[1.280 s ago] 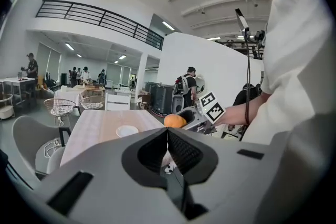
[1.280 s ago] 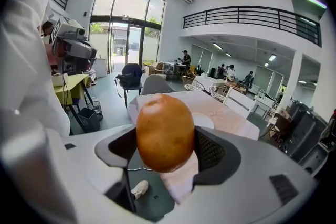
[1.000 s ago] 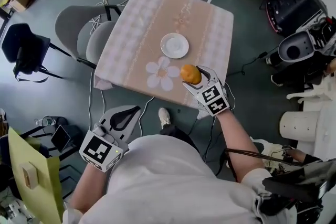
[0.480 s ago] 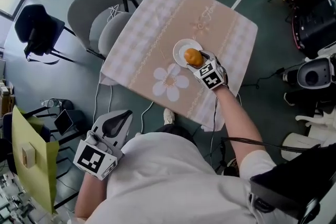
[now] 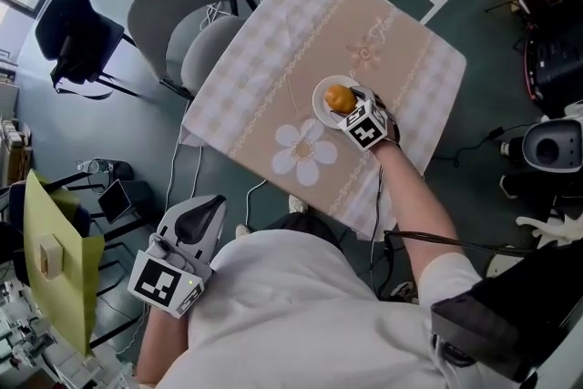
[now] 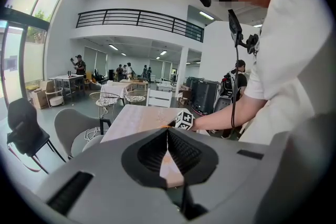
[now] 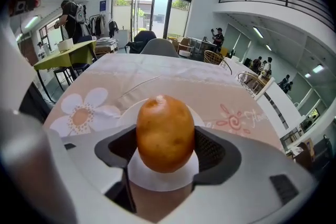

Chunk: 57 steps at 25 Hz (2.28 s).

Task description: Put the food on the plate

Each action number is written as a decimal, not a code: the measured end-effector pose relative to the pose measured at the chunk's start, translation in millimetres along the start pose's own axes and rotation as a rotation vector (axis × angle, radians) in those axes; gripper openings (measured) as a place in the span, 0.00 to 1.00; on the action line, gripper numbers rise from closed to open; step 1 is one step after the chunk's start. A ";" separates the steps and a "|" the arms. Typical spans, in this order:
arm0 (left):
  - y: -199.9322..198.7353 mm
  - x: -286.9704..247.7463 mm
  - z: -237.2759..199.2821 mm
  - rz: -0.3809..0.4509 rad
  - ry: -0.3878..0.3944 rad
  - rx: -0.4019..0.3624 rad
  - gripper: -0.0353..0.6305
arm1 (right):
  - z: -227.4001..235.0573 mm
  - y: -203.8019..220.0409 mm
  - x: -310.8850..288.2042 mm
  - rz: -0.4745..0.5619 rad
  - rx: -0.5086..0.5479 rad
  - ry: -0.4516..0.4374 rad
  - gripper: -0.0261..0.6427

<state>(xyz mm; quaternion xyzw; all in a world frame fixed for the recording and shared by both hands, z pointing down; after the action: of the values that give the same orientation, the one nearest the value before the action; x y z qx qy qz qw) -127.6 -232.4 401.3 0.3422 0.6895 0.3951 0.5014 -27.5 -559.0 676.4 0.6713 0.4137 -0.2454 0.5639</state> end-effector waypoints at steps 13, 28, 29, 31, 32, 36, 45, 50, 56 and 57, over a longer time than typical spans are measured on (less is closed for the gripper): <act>-2.8 2.6 -1.1 -0.006 0.008 -0.005 0.07 | -2.8 -0.9 -5.6 -0.006 -0.003 -0.004 0.56; 10.4 28.9 4.2 0.004 0.106 -0.051 0.07 | -6.3 2.7 34.9 0.009 -0.074 0.097 0.57; 11.3 31.5 3.3 0.012 0.112 -0.064 0.07 | -9.4 4.0 40.6 0.008 -0.077 0.105 0.57; 14.0 36.8 2.9 0.024 0.129 -0.074 0.07 | -16.5 7.1 52.3 0.005 -0.090 0.125 0.57; 16.1 39.8 3.1 0.028 0.139 -0.077 0.07 | -20.9 8.5 58.1 0.005 -0.098 0.136 0.57; 24.2 55.7 3.7 0.043 0.183 -0.085 0.07 | -44.7 9.0 84.8 0.019 -0.132 0.175 0.57; 49.1 102.9 -3.3 0.082 0.272 -0.111 0.07 | -131.8 -11.5 155.5 0.074 -0.183 0.230 0.56; 65.6 131.8 -10.0 0.099 0.311 -0.104 0.07 | -187.4 -32.6 188.5 0.109 -0.215 0.244 0.42; 83.9 166.6 -9.2 0.102 0.353 -0.105 0.07 | -269.7 -54.5 219.8 0.144 -0.227 0.195 0.15; 86.3 170.6 -9.5 0.101 0.359 -0.110 0.07 | -281.5 -58.5 224.9 0.153 -0.229 0.190 0.12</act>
<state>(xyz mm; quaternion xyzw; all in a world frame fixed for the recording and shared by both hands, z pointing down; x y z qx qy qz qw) -175.1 -47.1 407.9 0.2728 0.7271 0.5115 0.3678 6.1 -224.9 533.5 0.6523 0.4382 -0.0883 0.6120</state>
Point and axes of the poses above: the fingertips, and each gripper's own axes: x backward along the fingers, z to its right, y out of its underside, the point moved 4 cm from there along x, backward along the fingers, and after that the axes turned 5 degrees about y, right-handed, at the moved point
